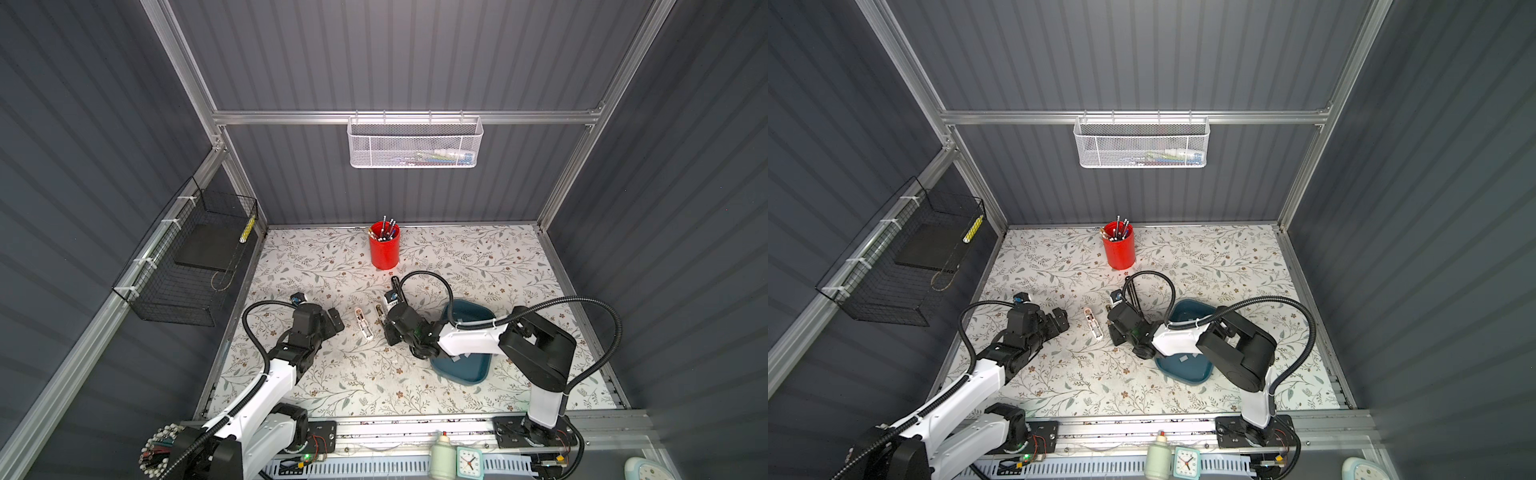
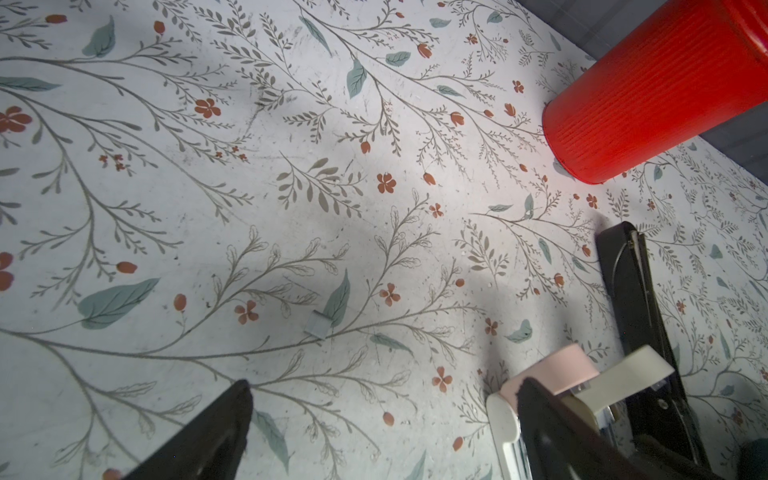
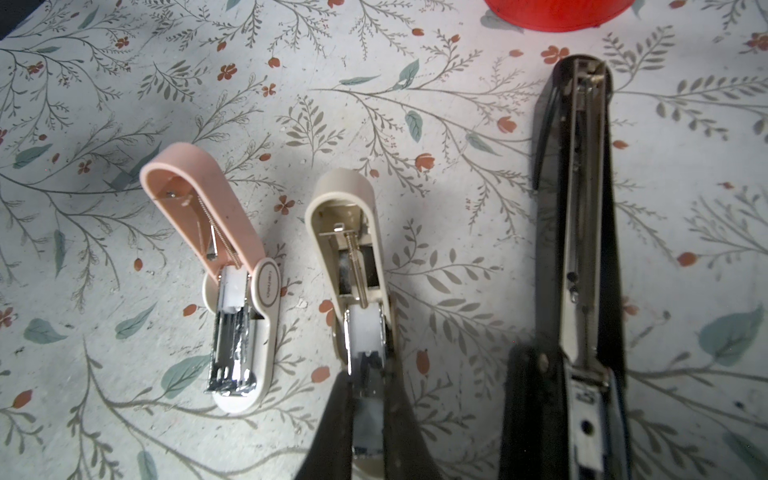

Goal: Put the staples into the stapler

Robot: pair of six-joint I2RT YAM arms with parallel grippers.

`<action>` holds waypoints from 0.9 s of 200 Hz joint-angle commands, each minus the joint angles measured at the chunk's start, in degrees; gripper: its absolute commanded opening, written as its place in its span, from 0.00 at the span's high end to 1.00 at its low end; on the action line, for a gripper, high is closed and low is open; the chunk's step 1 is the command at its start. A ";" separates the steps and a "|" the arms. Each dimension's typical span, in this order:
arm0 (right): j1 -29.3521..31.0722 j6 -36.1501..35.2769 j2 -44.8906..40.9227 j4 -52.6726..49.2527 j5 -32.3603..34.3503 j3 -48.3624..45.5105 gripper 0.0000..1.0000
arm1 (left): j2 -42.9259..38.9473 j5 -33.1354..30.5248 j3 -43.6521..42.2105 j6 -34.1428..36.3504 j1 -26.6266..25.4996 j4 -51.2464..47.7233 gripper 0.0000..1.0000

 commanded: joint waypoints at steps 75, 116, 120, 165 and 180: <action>-0.24 -0.04 1.21 -0.74 0.71 1.20 0.91 | 0.06 -0.45 0.64 -0.08 0.55 -0.10 0.00; -0.15 -0.17 -0.08 0.99 0.74 -0.36 0.91 | 0.08 -0.34 0.67 -0.04 0.48 -0.10 0.00; -0.17 -0.14 -0.10 1.01 0.73 -0.29 0.91 | 0.04 -0.35 0.69 -0.06 0.49 -0.10 0.00; -0.21 -0.05 0.19 0.43 0.88 0.21 0.91 | 0.26 -0.34 0.67 -0.04 0.53 -0.01 0.00; -0.15 -0.04 0.40 0.00 0.84 0.50 0.91 | 0.34 -0.35 0.73 -0.04 0.52 0.06 0.00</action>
